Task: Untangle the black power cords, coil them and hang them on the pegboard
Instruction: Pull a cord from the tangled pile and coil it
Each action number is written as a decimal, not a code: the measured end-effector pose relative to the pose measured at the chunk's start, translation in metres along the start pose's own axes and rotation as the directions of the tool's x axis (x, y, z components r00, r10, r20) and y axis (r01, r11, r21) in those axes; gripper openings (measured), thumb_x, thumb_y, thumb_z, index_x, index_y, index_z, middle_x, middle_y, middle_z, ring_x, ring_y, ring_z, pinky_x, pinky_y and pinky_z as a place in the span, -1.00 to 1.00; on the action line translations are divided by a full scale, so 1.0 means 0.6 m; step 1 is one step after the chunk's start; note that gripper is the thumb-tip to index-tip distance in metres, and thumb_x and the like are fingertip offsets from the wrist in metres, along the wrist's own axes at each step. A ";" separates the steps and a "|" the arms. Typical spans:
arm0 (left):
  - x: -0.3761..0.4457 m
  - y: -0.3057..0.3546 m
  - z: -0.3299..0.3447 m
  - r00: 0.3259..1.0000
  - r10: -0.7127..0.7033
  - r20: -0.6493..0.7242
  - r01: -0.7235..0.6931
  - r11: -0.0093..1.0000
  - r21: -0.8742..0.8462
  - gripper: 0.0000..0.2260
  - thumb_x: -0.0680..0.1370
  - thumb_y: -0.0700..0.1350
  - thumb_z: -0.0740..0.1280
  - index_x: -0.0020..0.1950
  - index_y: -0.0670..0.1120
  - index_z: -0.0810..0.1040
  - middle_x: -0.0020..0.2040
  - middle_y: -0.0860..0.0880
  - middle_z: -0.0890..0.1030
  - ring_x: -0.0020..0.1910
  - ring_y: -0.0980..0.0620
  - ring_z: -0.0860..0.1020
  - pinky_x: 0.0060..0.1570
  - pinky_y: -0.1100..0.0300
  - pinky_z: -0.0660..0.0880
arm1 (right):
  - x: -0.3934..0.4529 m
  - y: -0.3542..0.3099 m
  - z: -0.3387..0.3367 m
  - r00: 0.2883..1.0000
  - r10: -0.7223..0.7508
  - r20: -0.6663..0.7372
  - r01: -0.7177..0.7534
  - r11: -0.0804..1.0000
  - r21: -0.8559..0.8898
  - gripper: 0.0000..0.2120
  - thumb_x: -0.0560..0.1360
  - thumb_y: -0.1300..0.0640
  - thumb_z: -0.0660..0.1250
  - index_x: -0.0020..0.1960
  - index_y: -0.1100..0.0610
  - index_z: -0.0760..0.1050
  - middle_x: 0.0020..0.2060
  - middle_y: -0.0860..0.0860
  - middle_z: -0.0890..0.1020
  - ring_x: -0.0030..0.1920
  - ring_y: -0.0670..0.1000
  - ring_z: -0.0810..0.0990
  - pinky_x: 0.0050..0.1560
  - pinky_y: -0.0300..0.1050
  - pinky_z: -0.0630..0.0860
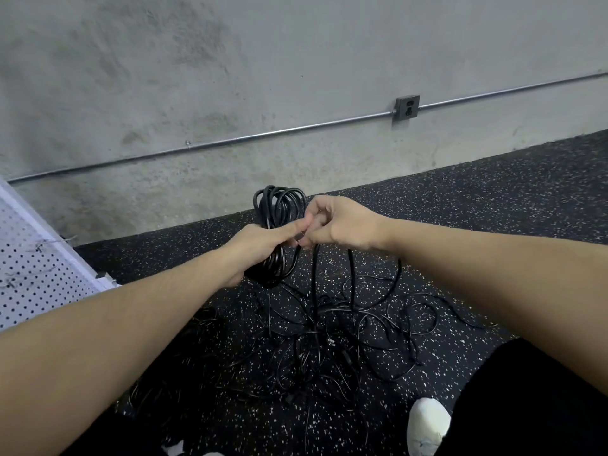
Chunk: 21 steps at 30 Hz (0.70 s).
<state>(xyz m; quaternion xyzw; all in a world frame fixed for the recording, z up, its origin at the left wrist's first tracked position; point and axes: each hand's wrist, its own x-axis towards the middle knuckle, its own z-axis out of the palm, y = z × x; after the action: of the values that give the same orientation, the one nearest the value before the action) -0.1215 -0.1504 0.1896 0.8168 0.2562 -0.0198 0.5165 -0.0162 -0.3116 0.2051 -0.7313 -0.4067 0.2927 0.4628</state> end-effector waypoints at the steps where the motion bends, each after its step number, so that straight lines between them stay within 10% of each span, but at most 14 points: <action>1: 0.002 0.001 -0.004 0.999 0.006 0.052 -0.007 0.999 0.033 -0.39 0.07 0.47 0.50 -0.14 0.04 0.74 0.00 -0.02 0.71 0.08 -0.04 0.63 0.32 -0.04 0.49 | 0.000 0.000 -0.001 1.000 0.004 0.000 -0.004 1.000 0.010 -0.78 0.50 0.45 0.40 -0.02 0.21 0.43 -0.28 0.20 0.59 -0.40 -0.05 0.53 -0.40 -0.36 0.40; 6: 0.015 -0.003 -0.004 0.984 0.033 0.175 -0.089 0.943 0.321 -0.66 0.29 0.05 0.66 -0.16 -0.14 0.64 -0.18 -0.05 0.68 -0.12 -0.10 0.61 -0.06 0.13 0.46 | 0.007 0.013 0.005 0.997 0.005 0.083 0.002 0.996 -0.085 -0.75 0.43 0.36 0.52 -0.10 0.12 0.49 -0.34 0.01 0.62 -0.31 0.03 0.53 -0.13 -0.03 0.46; 11: 0.010 -0.022 -0.015 0.997 0.071 0.020 -0.073 0.985 0.158 -0.78 0.45 0.02 0.57 -0.29 -0.07 0.68 -0.31 0.01 0.68 -0.25 0.03 0.60 -0.13 0.15 0.47 | -0.003 0.021 -0.018 0.996 0.047 0.075 -0.034 0.985 -0.167 -0.78 0.51 0.19 0.50 0.13 0.05 0.63 -0.10 -0.03 0.75 -0.13 -0.07 0.68 0.13 -0.20 0.57; 16: 0.007 -0.034 -0.020 1.000 -0.025 0.006 0.023 0.969 0.248 -0.50 0.45 0.35 0.45 -0.31 -0.10 0.69 -0.35 -0.02 0.68 -0.24 0.00 0.65 -0.08 0.11 0.51 | -0.011 0.030 -0.022 0.998 0.007 -0.058 -0.026 0.943 -0.331 -0.83 0.56 0.20 0.43 0.15 0.09 0.64 -0.12 -0.02 0.73 -0.50 -0.30 0.48 -0.44 -0.47 0.32; 21: 0.014 -0.026 -0.014 0.992 -0.046 -0.121 0.061 0.990 0.125 -0.49 0.52 0.31 0.39 -0.32 -0.12 0.68 -0.18 -0.10 0.71 -0.04 -0.09 0.64 0.02 0.05 0.49 | -0.016 0.042 -0.043 0.976 -0.083 -0.200 0.030 0.966 -0.258 -0.89 0.58 0.17 0.41 0.09 0.05 0.67 -0.10 -0.10 0.73 -0.46 -0.29 0.48 -0.38 -0.42 0.38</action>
<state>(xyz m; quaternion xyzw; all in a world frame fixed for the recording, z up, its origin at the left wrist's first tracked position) -0.1228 -0.1346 0.1777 0.8410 0.3064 -0.0018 0.4459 0.0080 -0.3376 0.1929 -0.7990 -0.4107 0.1466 0.4140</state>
